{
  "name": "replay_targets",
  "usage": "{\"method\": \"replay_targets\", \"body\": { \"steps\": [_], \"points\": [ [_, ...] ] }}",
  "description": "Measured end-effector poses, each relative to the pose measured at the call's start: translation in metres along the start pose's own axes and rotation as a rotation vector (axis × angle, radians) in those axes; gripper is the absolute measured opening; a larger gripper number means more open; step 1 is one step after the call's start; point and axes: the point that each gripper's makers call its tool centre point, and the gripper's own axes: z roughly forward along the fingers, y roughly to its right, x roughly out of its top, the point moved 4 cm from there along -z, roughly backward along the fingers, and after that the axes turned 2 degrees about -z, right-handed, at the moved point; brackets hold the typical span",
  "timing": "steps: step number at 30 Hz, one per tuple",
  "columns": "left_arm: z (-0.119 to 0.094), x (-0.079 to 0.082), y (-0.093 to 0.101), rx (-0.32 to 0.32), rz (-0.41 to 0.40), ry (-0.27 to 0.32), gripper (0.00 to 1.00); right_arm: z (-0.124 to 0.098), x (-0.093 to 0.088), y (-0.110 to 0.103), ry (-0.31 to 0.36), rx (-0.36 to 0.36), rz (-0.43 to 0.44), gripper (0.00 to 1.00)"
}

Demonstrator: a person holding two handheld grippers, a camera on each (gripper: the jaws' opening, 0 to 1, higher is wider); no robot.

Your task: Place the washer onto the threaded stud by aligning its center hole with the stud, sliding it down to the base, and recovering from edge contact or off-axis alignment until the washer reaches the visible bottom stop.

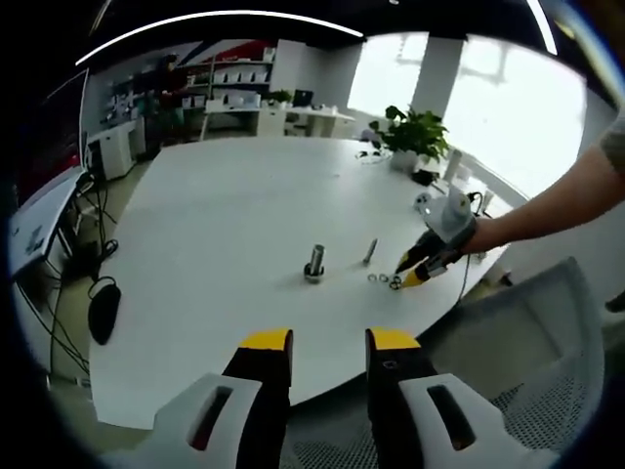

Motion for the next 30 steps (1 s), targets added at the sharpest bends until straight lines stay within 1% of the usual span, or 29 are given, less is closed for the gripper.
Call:
{"method": "replay_targets", "body": {
  "steps": [2,4,6,8,9,10,12,16,19,21,22,25,27,30],
  "points": [
    [0.0,0.0,0.0,0.0,0.002,-0.001,0.28,0.0,0.0,0.003,-0.029,0.012,-0.036,0.19],
    [0.0,0.0,0.0,0.0,0.0,0.002,0.28,0.001,0.002,0.006,-0.074,0.012,-0.038,0.16],
    [0.0,0.0,-0.001,0.001,-0.002,0.0,0.28,0.001,0.005,0.006,-0.129,0.027,-0.061,0.16],
    [0.0,0.0,-0.001,0.004,-0.001,-0.003,0.28,0.002,0.006,0.006,-0.166,0.037,-0.11,0.16],
    [0.0,-0.001,-0.001,0.004,0.0,-0.004,0.28,0.003,0.007,0.006,-0.182,0.046,-0.151,0.16],
    [0.0,0.0,-0.001,0.005,0.0,-0.004,0.28,0.003,0.007,0.006,-0.191,0.054,-0.165,0.16],
    [0.0,0.0,-0.001,0.004,-0.002,-0.002,0.27,0.004,0.009,0.007,-0.216,0.066,-0.171,0.15],
    [0.001,-0.002,-0.001,0.003,0.003,-0.012,0.27,0.005,0.012,0.007,-0.296,0.072,-0.182,0.13],
    [0.001,-0.001,0.0,0.003,0.004,-0.011,0.26,0.007,0.015,0.006,-0.33,0.062,-0.196,0.13],
    [0.001,-0.001,-0.001,0.005,-0.003,-0.007,0.25,0.007,0.016,0.006,-0.347,0.06,-0.183,0.13],
    [0.001,-0.001,-0.001,0.004,-0.005,-0.007,0.25,0.007,0.015,0.007,-0.351,0.054,-0.162,0.13],
    [0.002,-0.002,-0.001,0.004,0.002,-0.016,0.25,0.006,0.014,0.007,-0.343,0.038,-0.138,0.14],
    [0.001,-0.002,-0.001,0.005,0.002,-0.018,0.25,0.005,0.012,0.006,-0.311,0.016,-0.109,0.13],
    [0.001,-0.002,-0.001,0.008,-0.001,-0.013,0.25,0.004,0.009,0.005,-0.229,0.003,-0.089,0.13]
  ]
}}
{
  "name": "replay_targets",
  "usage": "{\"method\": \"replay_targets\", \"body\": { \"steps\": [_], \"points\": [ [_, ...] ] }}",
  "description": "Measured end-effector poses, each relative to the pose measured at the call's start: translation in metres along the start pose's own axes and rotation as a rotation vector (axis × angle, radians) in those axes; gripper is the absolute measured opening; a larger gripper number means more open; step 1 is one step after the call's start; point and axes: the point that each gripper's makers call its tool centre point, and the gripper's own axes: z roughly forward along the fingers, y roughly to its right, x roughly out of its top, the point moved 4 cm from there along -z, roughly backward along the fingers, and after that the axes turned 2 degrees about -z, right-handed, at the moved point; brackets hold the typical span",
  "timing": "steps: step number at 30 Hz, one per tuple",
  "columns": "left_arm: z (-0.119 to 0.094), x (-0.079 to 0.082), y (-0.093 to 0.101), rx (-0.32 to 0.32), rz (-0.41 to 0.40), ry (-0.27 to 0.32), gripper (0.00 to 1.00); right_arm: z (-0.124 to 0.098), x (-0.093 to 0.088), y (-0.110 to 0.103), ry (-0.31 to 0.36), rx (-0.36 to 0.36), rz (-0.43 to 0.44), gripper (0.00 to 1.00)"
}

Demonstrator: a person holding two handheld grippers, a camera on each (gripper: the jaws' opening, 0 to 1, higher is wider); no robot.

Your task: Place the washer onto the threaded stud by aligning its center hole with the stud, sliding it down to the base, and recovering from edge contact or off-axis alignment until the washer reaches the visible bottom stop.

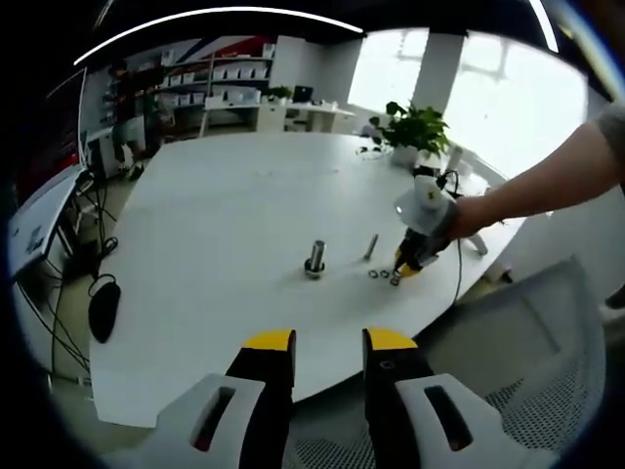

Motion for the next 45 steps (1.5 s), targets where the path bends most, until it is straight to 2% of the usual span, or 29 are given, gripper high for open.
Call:
{"method": "replay_targets", "body": {
  "steps": [2,5,12,16,18,22,30,45],
  "points": [
    [0.0,0.0,0.0,0.0,-0.001,0.002,0.25,-0.002,-0.002,-0.001,0.07,-0.004,0.041,0.13],
    [-0.001,0.001,0.0,-0.001,0.001,0.006,0.25,-0.002,-0.005,0.0,0.11,-0.013,0.088,0.13],
    [0.0,-0.001,0.001,-0.004,0.007,-0.007,0.25,-0.001,0.001,-0.002,0.096,-0.043,0.096,0.13],
    [0.0,-0.001,0.0,-0.002,0.008,-0.006,0.25,-0.002,-0.002,0.0,0.113,-0.052,0.119,0.13],
    [-0.001,-0.001,0.0,-0.002,0.007,-0.004,0.25,-0.002,-0.006,0.001,0.102,-0.058,0.141,0.13],
    [-0.001,0.0,0.001,-0.005,0.009,0.0,0.25,-0.013,-0.002,0.005,0.146,-0.06,0.185,0.13],
    [-0.001,-0.001,0.002,-0.008,0.013,-0.002,0.25,-0.036,0.014,0.021,0.198,-0.088,0.175,0.13],
    [-0.002,0.0,0.001,-0.006,0.016,0.004,0.25,-0.052,0.034,0.034,0.23,-0.111,0.133,0.13]
  ]
}}
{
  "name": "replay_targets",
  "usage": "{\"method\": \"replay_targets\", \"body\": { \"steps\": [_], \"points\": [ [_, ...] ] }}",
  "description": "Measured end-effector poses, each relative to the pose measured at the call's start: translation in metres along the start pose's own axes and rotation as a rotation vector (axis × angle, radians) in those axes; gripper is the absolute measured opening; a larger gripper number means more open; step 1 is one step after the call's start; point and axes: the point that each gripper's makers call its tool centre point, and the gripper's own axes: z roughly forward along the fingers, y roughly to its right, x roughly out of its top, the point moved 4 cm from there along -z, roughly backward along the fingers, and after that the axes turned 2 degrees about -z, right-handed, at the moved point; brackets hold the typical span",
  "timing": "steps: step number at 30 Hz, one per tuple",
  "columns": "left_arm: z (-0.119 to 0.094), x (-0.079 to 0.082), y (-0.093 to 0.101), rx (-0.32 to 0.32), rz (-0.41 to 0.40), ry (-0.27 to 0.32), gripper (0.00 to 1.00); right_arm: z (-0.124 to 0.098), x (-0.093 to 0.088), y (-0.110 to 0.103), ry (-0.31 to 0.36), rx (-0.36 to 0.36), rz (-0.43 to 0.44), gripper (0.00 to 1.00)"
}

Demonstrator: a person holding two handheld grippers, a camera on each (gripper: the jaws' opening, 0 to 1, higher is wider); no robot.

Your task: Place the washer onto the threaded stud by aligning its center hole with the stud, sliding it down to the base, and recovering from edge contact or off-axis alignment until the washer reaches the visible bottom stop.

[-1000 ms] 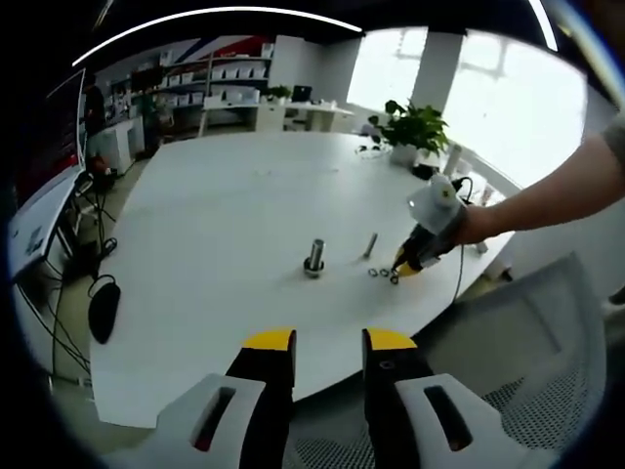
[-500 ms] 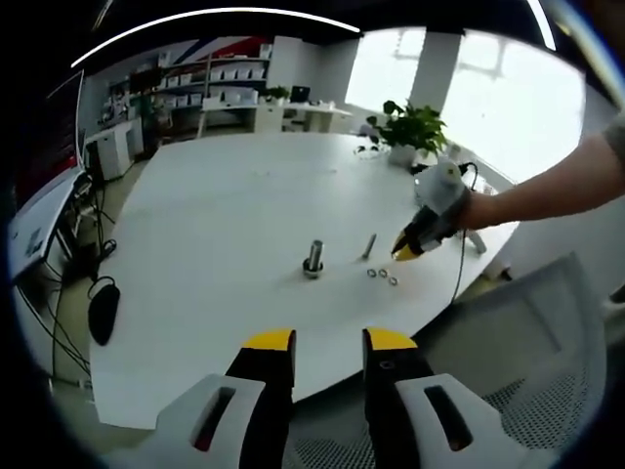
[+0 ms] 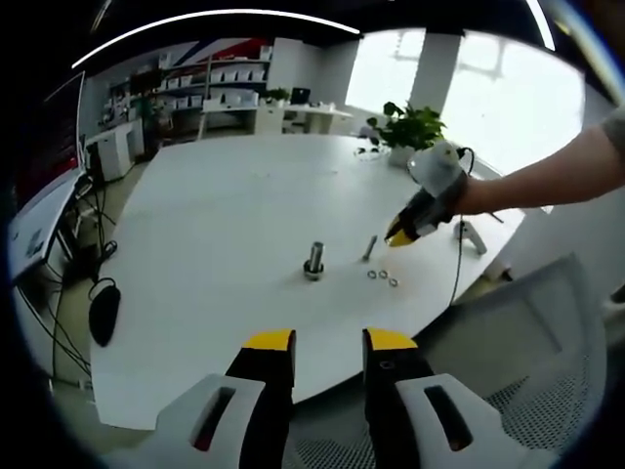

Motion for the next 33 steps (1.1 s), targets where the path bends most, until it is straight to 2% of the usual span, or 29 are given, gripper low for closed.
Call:
{"method": "replay_targets", "body": {
  "steps": [7,17,33],
  "points": [
    [0.0,-0.001,0.001,-0.002,0.001,-0.003,0.25,-0.002,0.015,0.001,0.024,0.004,-0.026,0.13],
    [0.0,-0.001,0.002,-0.012,0.007,-0.009,0.25,0.007,0.025,-0.002,0.009,0.009,-0.058,0.13],
    [-0.001,-0.001,0.003,-0.02,0.011,-0.006,0.25,0.023,0.018,-0.001,-0.063,0.011,-0.09,0.13]
  ]
}}
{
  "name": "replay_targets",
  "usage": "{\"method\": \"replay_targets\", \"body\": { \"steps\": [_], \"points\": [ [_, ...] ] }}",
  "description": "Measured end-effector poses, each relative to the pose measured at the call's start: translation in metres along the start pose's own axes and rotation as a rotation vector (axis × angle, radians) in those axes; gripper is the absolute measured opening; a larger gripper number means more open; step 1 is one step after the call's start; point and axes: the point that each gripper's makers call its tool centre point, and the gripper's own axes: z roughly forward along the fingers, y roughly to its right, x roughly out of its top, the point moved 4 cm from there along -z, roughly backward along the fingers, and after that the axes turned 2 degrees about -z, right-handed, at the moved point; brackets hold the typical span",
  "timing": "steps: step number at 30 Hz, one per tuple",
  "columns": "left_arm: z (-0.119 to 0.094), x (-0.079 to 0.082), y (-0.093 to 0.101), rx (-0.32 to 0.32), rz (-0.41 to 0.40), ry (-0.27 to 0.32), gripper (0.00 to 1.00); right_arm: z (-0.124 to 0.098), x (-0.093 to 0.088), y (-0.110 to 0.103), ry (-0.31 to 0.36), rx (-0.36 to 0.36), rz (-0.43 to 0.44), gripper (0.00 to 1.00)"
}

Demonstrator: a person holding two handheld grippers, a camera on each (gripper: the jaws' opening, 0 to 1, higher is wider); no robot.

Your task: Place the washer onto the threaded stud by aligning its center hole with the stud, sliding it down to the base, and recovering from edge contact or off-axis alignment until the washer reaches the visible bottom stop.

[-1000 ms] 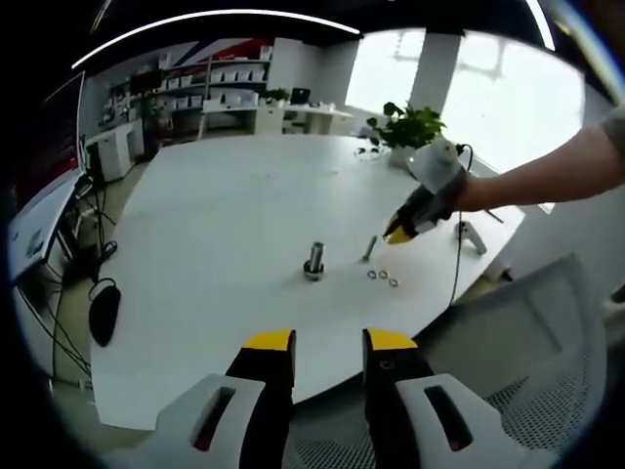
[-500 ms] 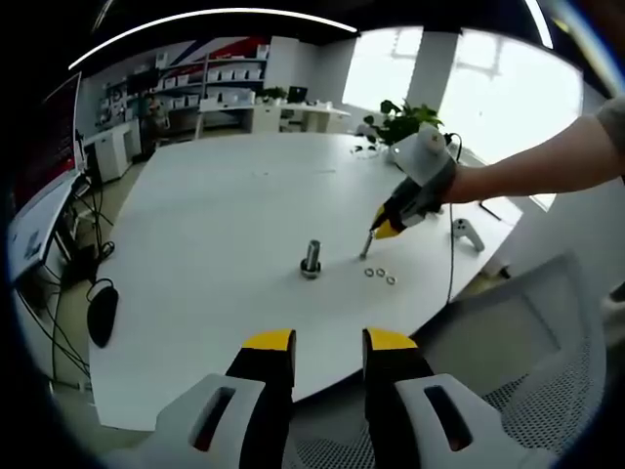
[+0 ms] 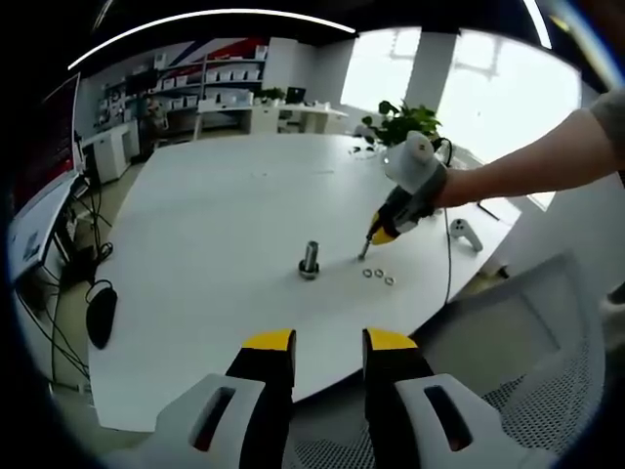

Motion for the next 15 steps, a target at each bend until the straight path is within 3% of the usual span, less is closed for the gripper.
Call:
{"method": "replay_targets", "body": {
  "steps": [15],
  "points": [
    [0.0,0.0,0.002,-0.01,0.005,0.001,0.25,0.025,-0.011,-0.003,-0.065,0.015,0.006,0.14]
  ]
}}
